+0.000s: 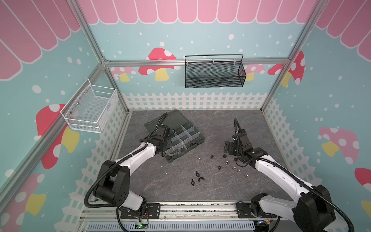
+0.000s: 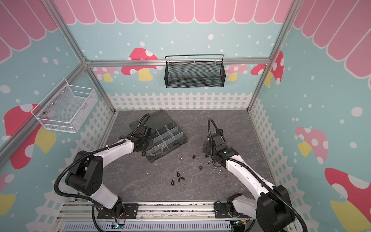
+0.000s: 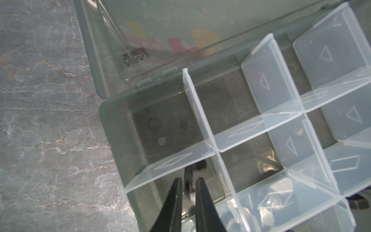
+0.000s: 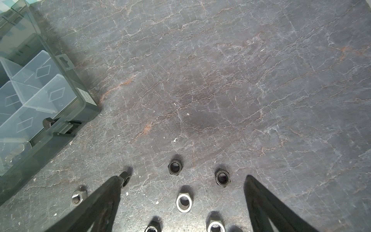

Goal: Sort the screws and nuts into containers
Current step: Place the nut into the container, then pick up the nut from the bottom-center of the table.

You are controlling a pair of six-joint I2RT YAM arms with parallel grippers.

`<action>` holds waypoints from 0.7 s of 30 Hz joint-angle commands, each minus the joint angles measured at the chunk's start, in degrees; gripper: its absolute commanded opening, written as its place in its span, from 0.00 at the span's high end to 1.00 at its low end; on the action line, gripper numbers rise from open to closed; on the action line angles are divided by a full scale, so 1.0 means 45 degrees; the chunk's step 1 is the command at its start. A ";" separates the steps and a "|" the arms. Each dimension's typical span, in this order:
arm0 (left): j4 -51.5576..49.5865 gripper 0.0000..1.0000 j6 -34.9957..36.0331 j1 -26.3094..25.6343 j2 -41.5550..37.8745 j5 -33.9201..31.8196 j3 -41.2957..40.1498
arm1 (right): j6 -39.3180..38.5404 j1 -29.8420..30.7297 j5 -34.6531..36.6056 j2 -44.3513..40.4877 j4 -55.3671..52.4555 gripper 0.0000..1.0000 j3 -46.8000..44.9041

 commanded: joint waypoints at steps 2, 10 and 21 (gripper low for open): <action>0.0311 0.80 0.0009 0.0090 -0.0133 0.0167 0.0127 | 0.0183 -0.0081 0.0047 -0.0125 0.0039 0.03 0.0254; 0.0265 0.74 -0.0242 0.0087 -0.1362 0.0483 -0.0453 | 0.0203 -0.0070 0.0048 -0.0191 0.0019 0.03 0.0169; -0.1482 0.46 -0.1575 -0.2345 -0.5141 0.0284 -0.2398 | 0.0308 -0.0078 0.0208 -0.0362 -0.0017 0.03 0.0008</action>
